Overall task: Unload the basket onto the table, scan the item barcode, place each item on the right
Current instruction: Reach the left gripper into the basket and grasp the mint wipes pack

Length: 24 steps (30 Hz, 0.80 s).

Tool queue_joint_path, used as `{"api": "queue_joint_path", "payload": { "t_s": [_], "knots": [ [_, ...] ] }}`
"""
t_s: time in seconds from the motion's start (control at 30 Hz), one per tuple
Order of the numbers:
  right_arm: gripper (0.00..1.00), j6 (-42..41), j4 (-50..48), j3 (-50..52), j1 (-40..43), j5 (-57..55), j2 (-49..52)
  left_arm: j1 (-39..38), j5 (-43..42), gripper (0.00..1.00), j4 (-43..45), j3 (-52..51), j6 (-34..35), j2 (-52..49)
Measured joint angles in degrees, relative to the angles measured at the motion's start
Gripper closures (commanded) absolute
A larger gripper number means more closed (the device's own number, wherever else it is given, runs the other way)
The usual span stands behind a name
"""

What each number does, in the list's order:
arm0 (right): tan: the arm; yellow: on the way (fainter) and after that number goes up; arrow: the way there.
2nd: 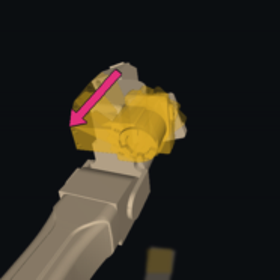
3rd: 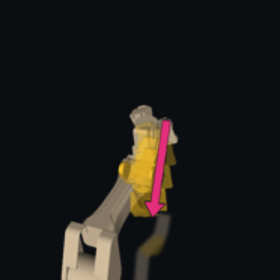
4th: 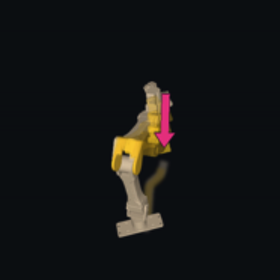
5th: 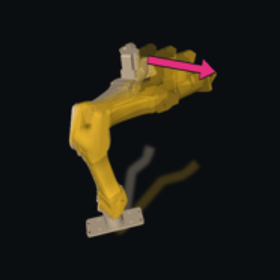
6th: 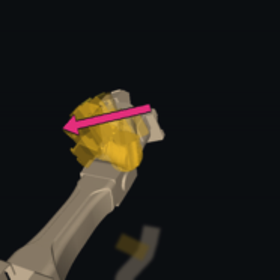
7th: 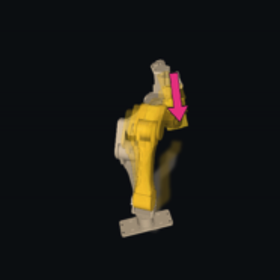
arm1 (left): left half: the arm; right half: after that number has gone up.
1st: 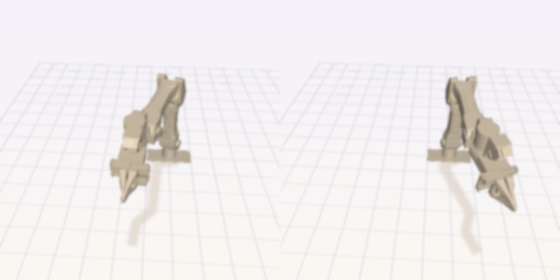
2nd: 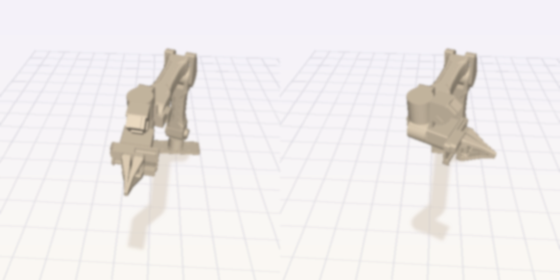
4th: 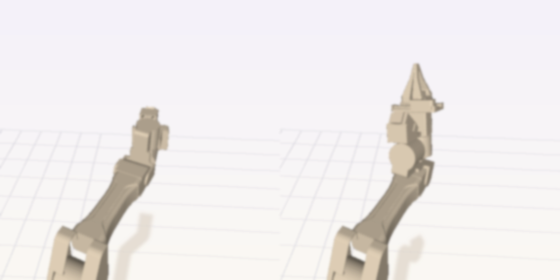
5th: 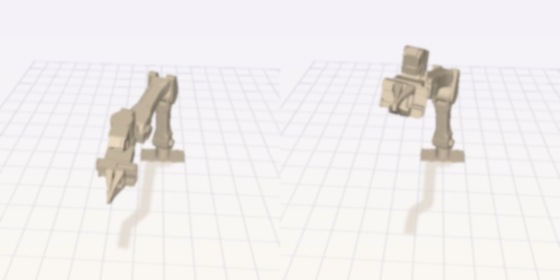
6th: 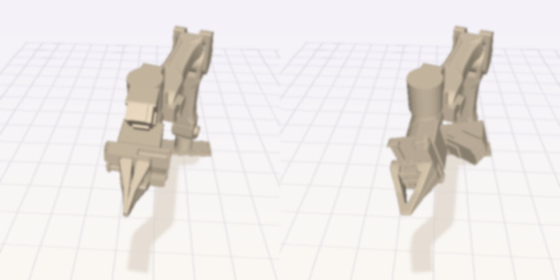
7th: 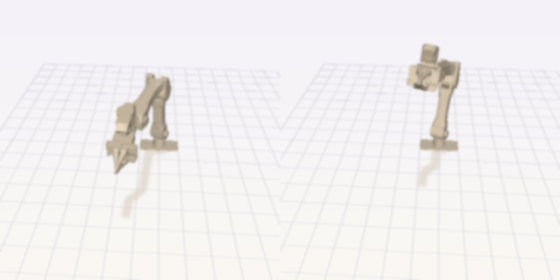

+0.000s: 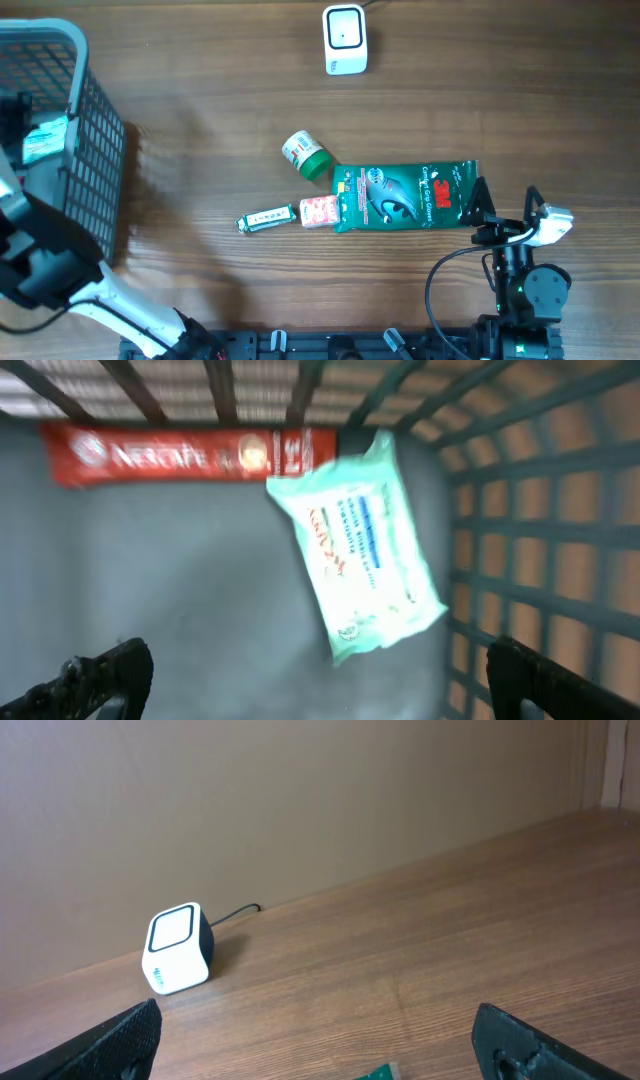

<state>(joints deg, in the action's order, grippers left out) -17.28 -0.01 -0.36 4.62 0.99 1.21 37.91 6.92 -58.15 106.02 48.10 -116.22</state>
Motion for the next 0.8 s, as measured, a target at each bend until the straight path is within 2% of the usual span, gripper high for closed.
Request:
{"api": "queue_joint_path", "payload": {
  "t_s": [0.1,0.17,0.27,0.33,0.4,0.43,0.53,0.57,0.8],
  "knots": [
    [0.0,0.0,0.0,0.0,0.0,0.0,0.0,-0.7,-0.4,0.03,0.3,0.0,3.9,-4.8],
    [0.0,0.0,0.0,0.0,0.0,0.0,0.0,-1.0,-0.4,0.09,1.3,0.0,5.4,-8.0],
    [0.0,0.0,0.0,0.0,0.0,0.0,0.0,-2.1,-0.4,0.12,3.0,0.0,6.7,-10.9],
    [0.0,0.0,0.0,0.0,0.0,0.0,0.0,-3.2,-0.4,0.19,4.7,0.0,7.0,-11.8],
    [0.0,0.0,0.0,0.0,0.0,0.0,0.0,-4.0,-0.4,0.32,5.8,0.0,7.5,-12.4],
    [0.0,0.0,0.0,0.0,0.0,0.0,0.0,-4.5,-0.4,0.41,6.4,0.0,7.5,-12.7],
    [0.0,0.0,0.0,0.0,0.0,0.0,0.0,-4.9,-0.5,0.85,7.0,0.0,8.1,-12.9],
    [0.0,0.0,0.0,0.0,0.0,0.0,0.0,-5.0,-0.6,0.96,7.0,0.0,7.9,-12.9],
    [0.0,0.0,0.0,0.0,0.0,0.0,0.0,-5.0,1.4,0.96,2.2,1.0,7.9,-12.7]
  ]
}}
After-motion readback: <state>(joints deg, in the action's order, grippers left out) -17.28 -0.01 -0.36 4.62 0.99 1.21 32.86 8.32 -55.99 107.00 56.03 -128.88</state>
